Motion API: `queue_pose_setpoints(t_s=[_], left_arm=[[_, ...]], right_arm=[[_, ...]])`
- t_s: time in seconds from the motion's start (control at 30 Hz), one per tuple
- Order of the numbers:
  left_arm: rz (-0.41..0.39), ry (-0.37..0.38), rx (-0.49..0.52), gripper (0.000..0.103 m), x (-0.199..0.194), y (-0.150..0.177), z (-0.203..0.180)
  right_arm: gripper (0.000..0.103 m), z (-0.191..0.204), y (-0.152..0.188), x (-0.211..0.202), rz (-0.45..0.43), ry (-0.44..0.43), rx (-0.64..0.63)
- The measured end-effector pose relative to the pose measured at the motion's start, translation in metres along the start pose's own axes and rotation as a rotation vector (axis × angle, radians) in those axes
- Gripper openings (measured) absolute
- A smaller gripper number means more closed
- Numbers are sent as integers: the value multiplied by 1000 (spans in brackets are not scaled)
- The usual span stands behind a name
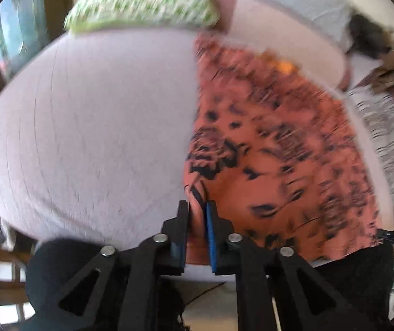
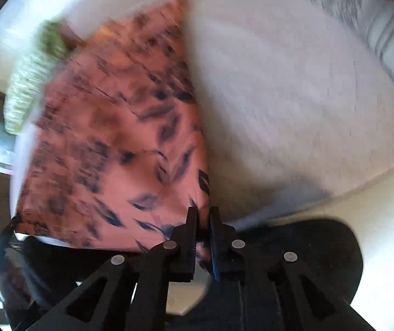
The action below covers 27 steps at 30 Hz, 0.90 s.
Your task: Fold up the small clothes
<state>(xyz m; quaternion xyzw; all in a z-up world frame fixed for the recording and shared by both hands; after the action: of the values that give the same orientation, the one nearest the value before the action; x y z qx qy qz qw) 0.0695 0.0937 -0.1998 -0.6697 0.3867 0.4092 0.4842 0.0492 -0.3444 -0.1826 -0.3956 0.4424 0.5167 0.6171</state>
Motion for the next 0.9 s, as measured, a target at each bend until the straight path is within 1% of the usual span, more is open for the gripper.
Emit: queue_pose_setpoints(t_s=[0.03,0.07,0.1,0.13,0.17,0.2,0.23,0.27,0.3,0.33,0.37,0.4,0.43,0.47,0.5,0.53,0.57,0.6,0.63,0.67,0.7,0.73,0.77,0.8,0.83,0.87,0.9], left_arm=[[2,8,-19,17,1,1,3],[-10,23,-30,36,-3,1,3],[-31,39,-36,51,-8,-1,1],[-50,45,-38,78,-11,-4,-1],[-66,48,-37,84,-13,-6,-5],[-78,50,-28,84,-13,-6,-9],[-73,42,-14,84,-8,-4,-12],[-49,16,14,84,4,-3,-15],[-11,-10,29,81,15,0,-15],[40,-16,34,50,28,4,-19],[61,-21,45,27,31,8,-22],[41,-14,66,16,25,8,-26],[27,10,79,12,18,9,-30],[-5,3,94,12,9,6,-35],[-18,-10,102,13,6,5,-36],[-13,-20,95,16,9,3,-36],[21,-36,75,24,20,3,-32],[53,-41,62,28,27,5,-31],[39,-30,55,34,25,4,-31],[34,-15,55,54,23,3,-33],[35,4,57,66,21,4,-36],[29,5,58,77,20,3,-37],[25,-8,58,76,22,2,-38],[46,-20,56,70,27,3,-37],[52,-41,51,38,32,3,-35],[51,-24,56,11,28,0,-35],[65,39,47,11,23,1,-37]], right_arm=[[15,5,0,-2,-19,-14,-18],[34,13,-3,-10,-68,-22,-40],[53,18,-6,-18,-105,-21,-52],[91,20,-9,-24,-135,-9,-54],[96,21,-14,-29,-181,16,-55],[96,21,-17,-29,-206,37,-60],[96,20,-19,-21,-180,56,-63],[93,20,-20,-10,-138,45,-59],[91,16,-18,0,-94,18,-42],[63,9,-13,8,-60,-11,-20],[37,6,-8,15,-16,-53,3],[33,5,-6,14,-17,-67,12],[16,8,-4,5,-28,-99,-1],[15,10,-2,0,-32,-117,-3],[15,8,-2,-6,-44,-119,-4],[16,5,-2,-9,-51,-111,0],[22,1,-6,-6,-59,-95,14],[28,-4,-6,-4,-48,-79,31],[49,-1,-3,3,-12,-77,59],[62,0,-1,5,3,-102,67],[66,3,1,1,-12,-119,54],[67,8,2,-1,-32,-89,29],[67,10,2,0,-35,-79,18],[66,12,1,4,-25,-89,17],[54,10,1,8,-11,-85,33],[27,10,1,7,-8,-79,33],[11,10,0,4,-1,-110,32]])
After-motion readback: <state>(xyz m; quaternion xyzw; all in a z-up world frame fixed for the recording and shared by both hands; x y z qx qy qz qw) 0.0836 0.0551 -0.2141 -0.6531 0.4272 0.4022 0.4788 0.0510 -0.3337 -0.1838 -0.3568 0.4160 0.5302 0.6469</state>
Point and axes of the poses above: each gripper's, at about its wrist camera, not at the fingertips, and x roughly the way its jaws point, z to its left, y to its underside, the point moved 7 cm from there along x, roughly the way its jaws point, and after that the axes turned 8 degrees about z, right-handed, at the moved point
